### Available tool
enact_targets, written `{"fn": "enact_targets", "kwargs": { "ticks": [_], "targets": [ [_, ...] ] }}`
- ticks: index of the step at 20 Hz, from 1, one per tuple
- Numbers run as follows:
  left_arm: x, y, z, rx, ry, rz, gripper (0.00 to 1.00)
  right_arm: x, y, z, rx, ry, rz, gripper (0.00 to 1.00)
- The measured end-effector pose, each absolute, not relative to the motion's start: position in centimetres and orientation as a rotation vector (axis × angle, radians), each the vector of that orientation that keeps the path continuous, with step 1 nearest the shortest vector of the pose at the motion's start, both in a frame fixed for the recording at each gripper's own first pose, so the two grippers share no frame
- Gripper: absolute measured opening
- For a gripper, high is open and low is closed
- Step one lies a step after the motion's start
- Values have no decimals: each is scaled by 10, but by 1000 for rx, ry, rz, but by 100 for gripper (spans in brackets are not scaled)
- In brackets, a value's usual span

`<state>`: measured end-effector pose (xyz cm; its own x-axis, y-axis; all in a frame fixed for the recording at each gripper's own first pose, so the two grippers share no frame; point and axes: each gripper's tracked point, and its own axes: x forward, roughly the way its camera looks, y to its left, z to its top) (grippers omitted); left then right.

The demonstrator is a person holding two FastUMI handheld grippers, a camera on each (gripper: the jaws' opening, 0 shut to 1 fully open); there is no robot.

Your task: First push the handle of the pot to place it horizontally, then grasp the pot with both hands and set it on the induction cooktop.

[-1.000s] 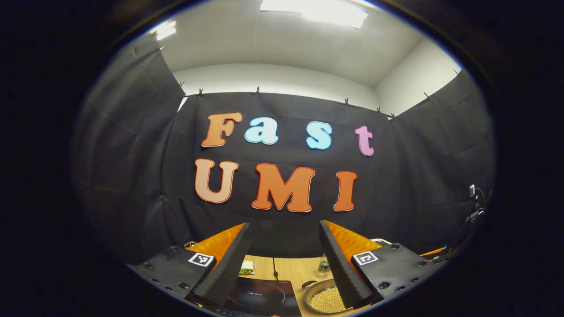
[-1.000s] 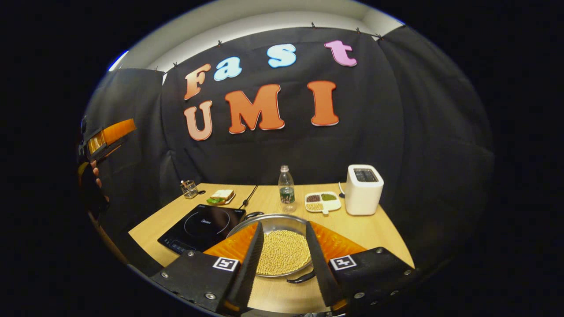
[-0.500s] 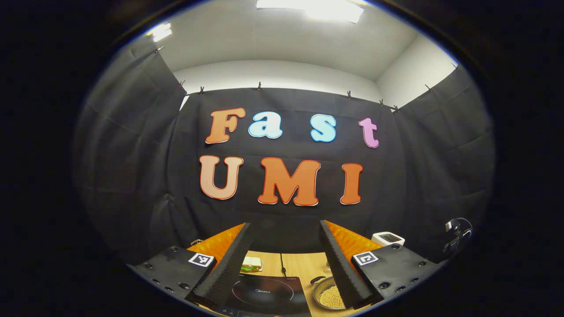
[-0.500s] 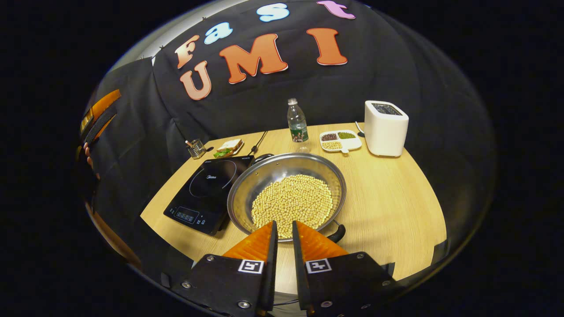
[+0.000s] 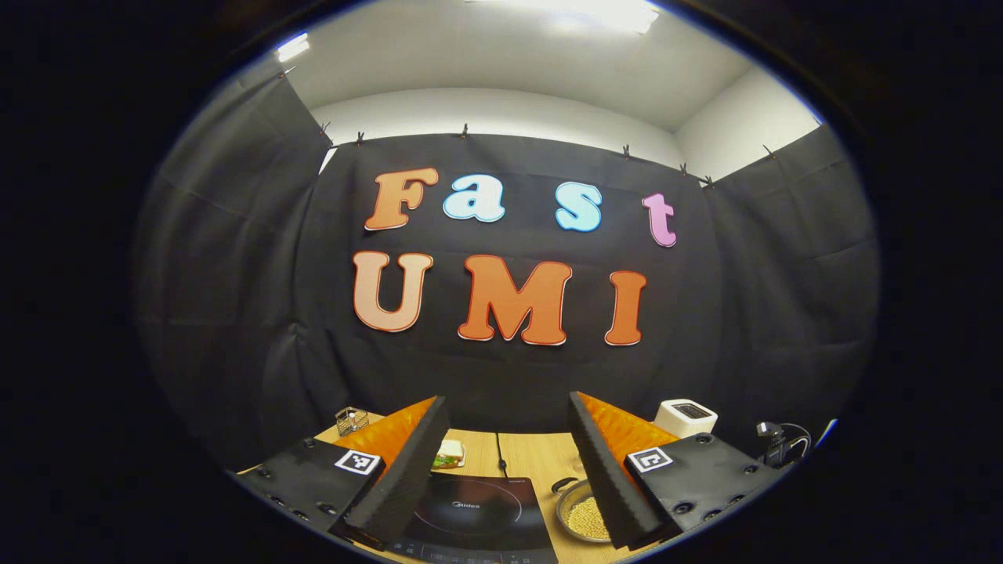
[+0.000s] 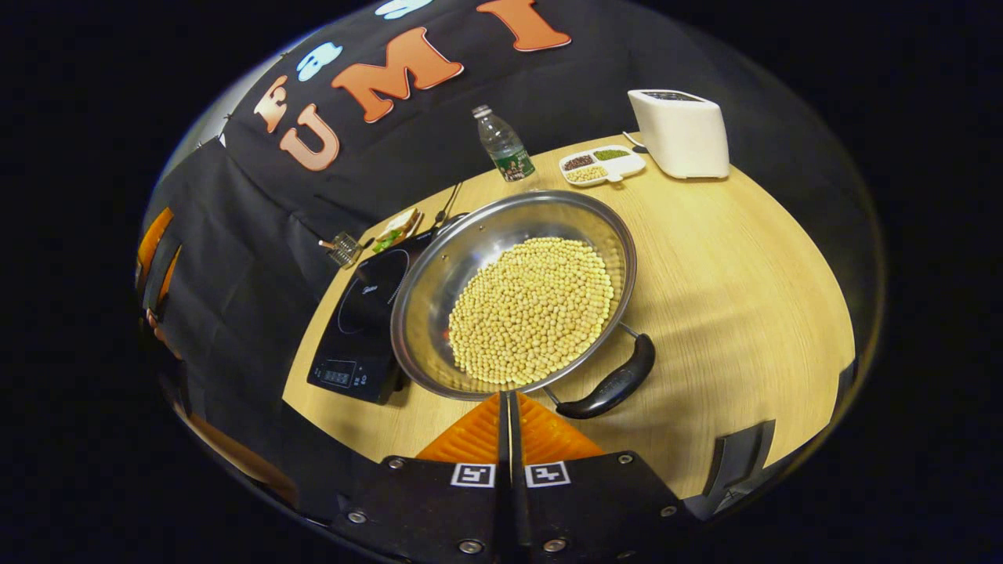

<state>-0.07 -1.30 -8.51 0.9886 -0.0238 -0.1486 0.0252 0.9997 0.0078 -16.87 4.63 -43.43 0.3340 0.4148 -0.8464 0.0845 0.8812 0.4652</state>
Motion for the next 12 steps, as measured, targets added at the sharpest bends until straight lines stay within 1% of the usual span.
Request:
{"fn": "enact_targets", "kwargs": {
  "ticks": [1, 3, 6, 7, 9, 12],
  "targets": [
    [1, -10, -88, 7, 156, -20, 99, -172, 49, -441, 473, 1245, 205, 0],
    [5, -8, -96, -9, 176, -14, 97, -185, 61, -445, 487, 1273, 218, 0],
    [8, -6, -111, -21, 218, -12, 100, -194, 60, -467, 448, 1334, 185, 0],
    [9, -4, -112, -19, 224, -7, 99, -196, 61, -470, 466, 1350, 184, 0],
    [12, -1, -110, -13, 221, 2, 100, -193, 56, -474, 468, 1363, 163, 0],
    [17, -3, -107, 6, 205, -5, 99, -187, 52, -478, 474, 1409, 183, 0]
  ]
}}
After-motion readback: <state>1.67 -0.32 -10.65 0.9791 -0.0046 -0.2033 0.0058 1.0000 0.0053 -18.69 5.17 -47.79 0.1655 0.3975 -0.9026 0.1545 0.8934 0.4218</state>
